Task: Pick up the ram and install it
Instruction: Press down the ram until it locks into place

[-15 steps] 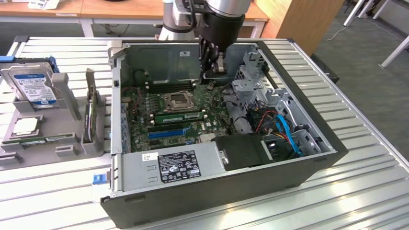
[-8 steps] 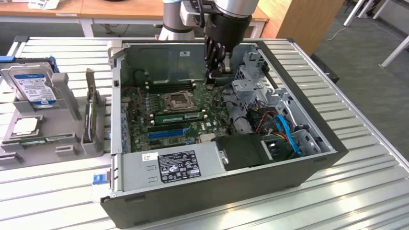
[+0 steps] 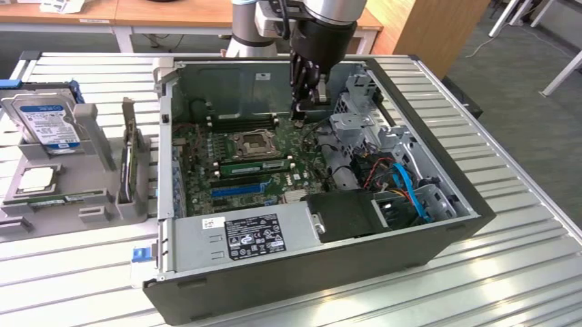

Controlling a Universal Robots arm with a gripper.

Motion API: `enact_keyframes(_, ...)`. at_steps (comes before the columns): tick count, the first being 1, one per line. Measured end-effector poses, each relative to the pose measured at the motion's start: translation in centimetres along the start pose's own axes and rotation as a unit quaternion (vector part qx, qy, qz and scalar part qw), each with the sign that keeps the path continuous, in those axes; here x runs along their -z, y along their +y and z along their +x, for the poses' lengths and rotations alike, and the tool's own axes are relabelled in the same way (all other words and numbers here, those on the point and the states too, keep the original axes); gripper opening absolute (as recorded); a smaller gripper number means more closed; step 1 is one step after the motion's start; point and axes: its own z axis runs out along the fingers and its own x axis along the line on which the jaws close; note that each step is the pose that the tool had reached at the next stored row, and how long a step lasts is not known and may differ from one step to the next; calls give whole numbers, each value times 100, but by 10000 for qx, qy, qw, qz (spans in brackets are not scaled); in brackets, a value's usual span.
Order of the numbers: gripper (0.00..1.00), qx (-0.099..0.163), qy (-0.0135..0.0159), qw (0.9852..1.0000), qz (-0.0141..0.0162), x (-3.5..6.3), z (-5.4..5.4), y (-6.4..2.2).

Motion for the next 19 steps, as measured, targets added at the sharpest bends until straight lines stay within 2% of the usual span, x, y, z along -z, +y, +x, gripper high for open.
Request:
enact_keyframes(6, 10, 0, 0, 10000, 0, -24, 1, -1)
enact_keyframes(19, 10, 0, 0, 10000, 0, -232, 14, -13)
